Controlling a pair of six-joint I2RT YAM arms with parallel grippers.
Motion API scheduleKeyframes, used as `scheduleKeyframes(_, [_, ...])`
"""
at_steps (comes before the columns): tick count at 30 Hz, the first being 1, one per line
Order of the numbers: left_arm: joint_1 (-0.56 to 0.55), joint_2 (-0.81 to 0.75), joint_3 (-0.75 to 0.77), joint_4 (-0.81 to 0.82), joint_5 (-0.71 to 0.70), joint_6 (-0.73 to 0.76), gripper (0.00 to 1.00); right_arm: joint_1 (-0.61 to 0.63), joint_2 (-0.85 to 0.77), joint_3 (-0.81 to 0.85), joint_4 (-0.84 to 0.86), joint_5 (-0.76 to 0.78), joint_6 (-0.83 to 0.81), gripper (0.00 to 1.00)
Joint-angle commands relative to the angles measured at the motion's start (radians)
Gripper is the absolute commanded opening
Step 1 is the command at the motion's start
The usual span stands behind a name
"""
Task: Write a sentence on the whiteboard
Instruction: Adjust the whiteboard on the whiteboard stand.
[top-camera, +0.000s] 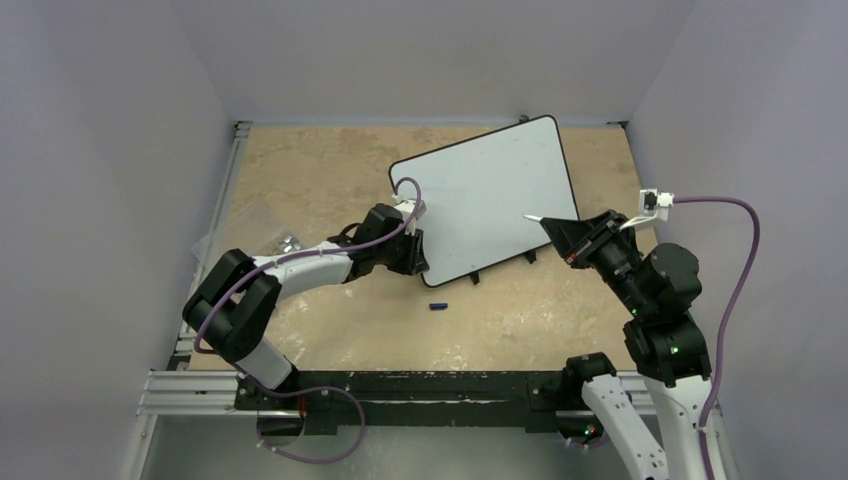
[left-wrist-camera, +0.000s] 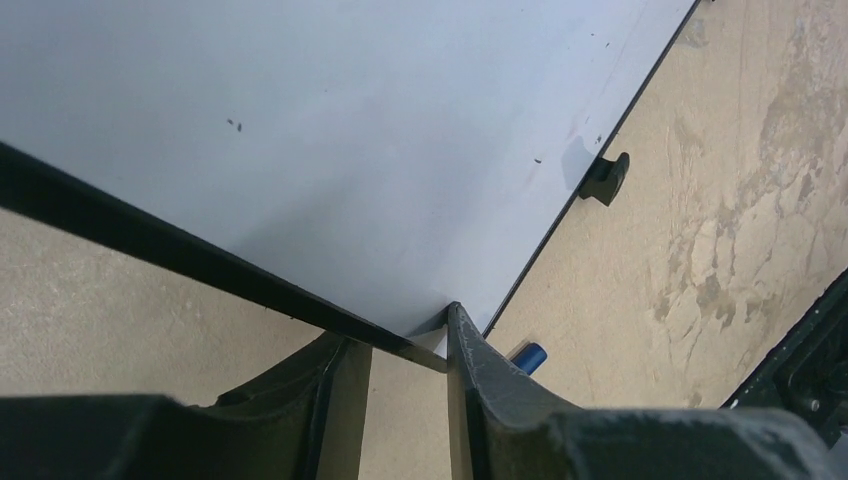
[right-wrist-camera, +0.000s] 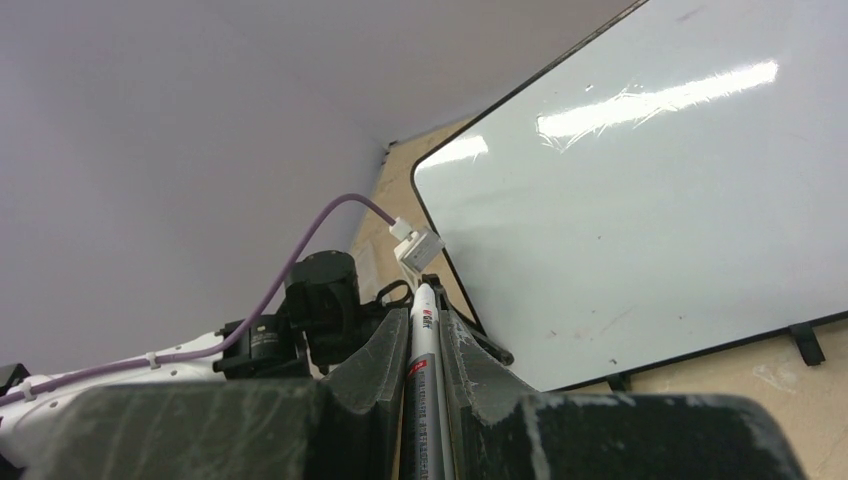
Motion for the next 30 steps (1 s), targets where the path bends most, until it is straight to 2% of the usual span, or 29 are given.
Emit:
scheduleKeyframes(1, [-0.011, 0.03, -0.035, -0.149, -0.102, 0.09, 0.28, 0.0, -0.002, -0.001, 0.036, 0.01, -0.007, 0.0])
scheduleKeyframes(8, [-0.012, 0.032, -0.045, -0.147, -0.096, 0.088, 0.28, 0.0, 0.003, -0.01, 0.042, 0.008, -0.009, 0.0])
scheduleKeyframes(14, [-0.024, -0.008, -0.07, -0.152, -0.104, 0.085, 0.4, -0.001, 0.006, -0.011, 0.045, 0.009, -0.008, 0.0])
scheduleKeyframes(30, [-0.07, -0.083, -0.032, -0.222, -0.159, 0.093, 0.4, -0.001, 0.003, -0.014, 0.05, 0.003, -0.007, 0.0])
